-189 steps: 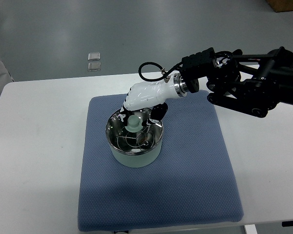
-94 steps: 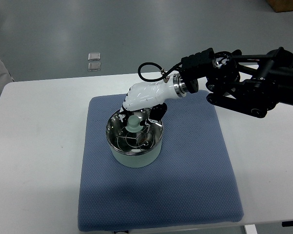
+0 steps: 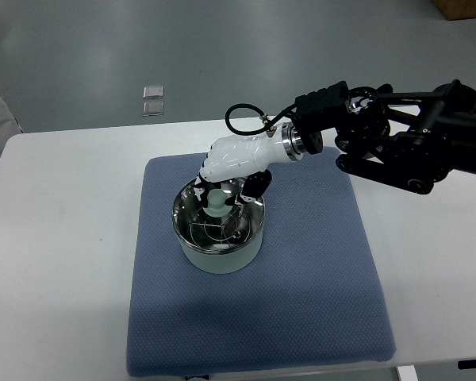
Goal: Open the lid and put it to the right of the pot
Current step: 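Close the right hand's fingers around the green lid knob, then lift the glass lid off the pot with the right hand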
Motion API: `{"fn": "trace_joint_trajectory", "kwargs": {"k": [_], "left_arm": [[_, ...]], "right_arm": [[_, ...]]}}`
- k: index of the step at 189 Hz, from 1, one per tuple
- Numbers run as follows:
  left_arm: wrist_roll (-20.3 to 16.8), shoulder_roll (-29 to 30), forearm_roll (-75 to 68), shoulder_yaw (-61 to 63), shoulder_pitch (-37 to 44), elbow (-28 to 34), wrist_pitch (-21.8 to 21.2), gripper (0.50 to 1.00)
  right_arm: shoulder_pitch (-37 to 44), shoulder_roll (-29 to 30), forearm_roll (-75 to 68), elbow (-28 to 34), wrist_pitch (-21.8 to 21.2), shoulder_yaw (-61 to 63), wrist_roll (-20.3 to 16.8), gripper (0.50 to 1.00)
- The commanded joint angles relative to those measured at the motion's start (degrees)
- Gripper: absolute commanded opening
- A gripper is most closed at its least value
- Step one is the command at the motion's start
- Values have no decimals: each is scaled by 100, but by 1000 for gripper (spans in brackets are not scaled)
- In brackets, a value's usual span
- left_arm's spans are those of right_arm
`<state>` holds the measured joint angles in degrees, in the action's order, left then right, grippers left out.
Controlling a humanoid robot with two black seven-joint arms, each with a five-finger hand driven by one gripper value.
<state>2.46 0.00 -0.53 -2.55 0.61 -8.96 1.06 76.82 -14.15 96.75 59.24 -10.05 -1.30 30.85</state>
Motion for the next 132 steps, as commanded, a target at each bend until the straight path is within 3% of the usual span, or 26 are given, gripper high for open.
{"fn": "trace_joint_trajectory", "kwargs": {"k": [1, 132], "left_arm": [[0, 0, 0, 0, 0, 0, 0, 1000], [0, 0, 0, 0, 0, 0, 0, 1000]], "right_arm": [[8, -9, -7, 8, -5, -1, 0, 500], [307, -132, -112, 79, -32, 95, 70, 500]]}}
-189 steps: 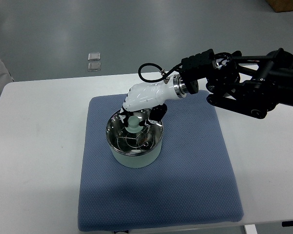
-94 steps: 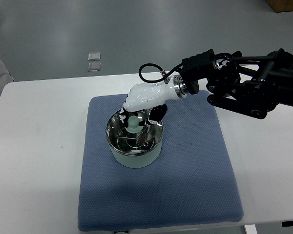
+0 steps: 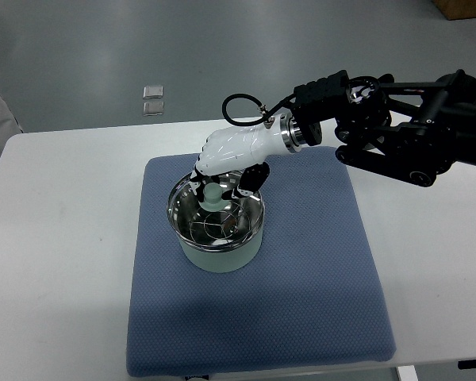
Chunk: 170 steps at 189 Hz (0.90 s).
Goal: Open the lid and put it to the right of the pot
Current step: 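Lift the glass lid off the pot with the right hand, then lower the glass lid onto the mat beside the pot, nearer the right hand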
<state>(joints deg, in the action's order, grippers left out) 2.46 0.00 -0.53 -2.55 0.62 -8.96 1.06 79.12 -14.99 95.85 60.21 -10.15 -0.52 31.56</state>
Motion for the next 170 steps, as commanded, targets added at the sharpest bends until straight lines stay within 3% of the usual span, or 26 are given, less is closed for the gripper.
{"fn": "trace_joint_trajectory", "kwargs": {"k": [1, 90, 114, 170], "left_arm": [[0, 0, 0, 0, 0, 0, 0, 1000], [0, 0, 0, 0, 0, 0, 0, 1000], [0, 0, 0, 0, 0, 0, 0, 1000], [0, 0, 0, 0, 0, 0, 0, 1000]], "right_arm": [[77, -48, -23, -18, -23, 17, 0, 500], [68, -1243, -207, -378, 4, 25, -9, 500], [-371, -1753, -260, -413, 65, 34, 8, 500], [-1118, -1824, -269, -448, 399, 25, 26, 500]]}}
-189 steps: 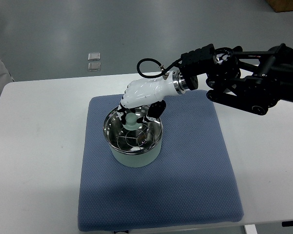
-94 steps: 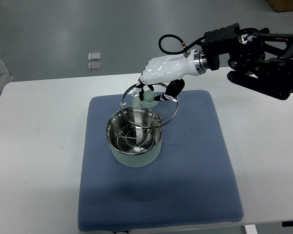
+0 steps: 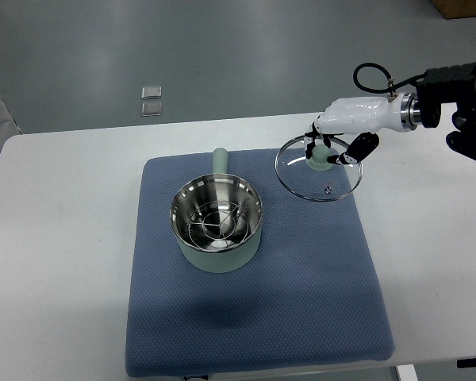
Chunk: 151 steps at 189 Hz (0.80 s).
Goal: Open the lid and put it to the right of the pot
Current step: 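Lower the glass lid onto the mat beside the pot, nearer the right hand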
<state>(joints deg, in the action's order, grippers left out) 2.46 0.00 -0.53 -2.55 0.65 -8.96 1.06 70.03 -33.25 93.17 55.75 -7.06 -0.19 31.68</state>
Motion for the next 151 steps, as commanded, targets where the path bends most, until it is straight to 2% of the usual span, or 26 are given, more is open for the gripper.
{"fn": "trace_joint_trajectory", "kwargs": {"k": [1, 71, 100, 151], "left_arm": [[1, 0, 0, 0, -3, 0, 0, 1000], [1, 0, 0, 0, -3, 0, 0, 1000], [1, 0, 0, 0, -3, 0, 0, 1000], [1, 0, 0, 0, -3, 0, 0, 1000]], "right_arm": [[-209, 2, -1, -3, 91, -8, 13, 500], [-578, 196, 17, 32, 118, -16, 93, 500], [-816, 380, 17, 32, 399, -25, 84, 500], [-983, 468, 26, -3, 610, -25, 75, 500]]}}
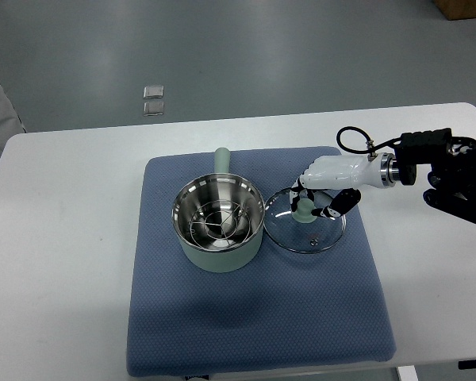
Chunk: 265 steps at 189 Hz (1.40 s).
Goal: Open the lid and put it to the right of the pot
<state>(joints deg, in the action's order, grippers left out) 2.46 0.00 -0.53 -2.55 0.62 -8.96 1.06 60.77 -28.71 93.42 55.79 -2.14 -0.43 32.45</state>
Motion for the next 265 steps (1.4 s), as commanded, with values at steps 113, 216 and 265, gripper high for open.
{"fn": "trace_joint_trajectory", "kwargs": {"k": [113, 216, 265], "left_arm": [[0, 0, 0, 0, -1, 0, 0, 1000], [0, 0, 0, 0, -1, 0, 0, 1000], [0, 0, 0, 0, -1, 0, 0, 1000]], "right_arm": [[102, -100, -650, 19, 205, 34, 147, 919], [-593, 524, -5888, -1026, -718, 1414, 255, 921], [-1111, 1359, -8217, -2187, -1025, 1783, -81, 924]]}}
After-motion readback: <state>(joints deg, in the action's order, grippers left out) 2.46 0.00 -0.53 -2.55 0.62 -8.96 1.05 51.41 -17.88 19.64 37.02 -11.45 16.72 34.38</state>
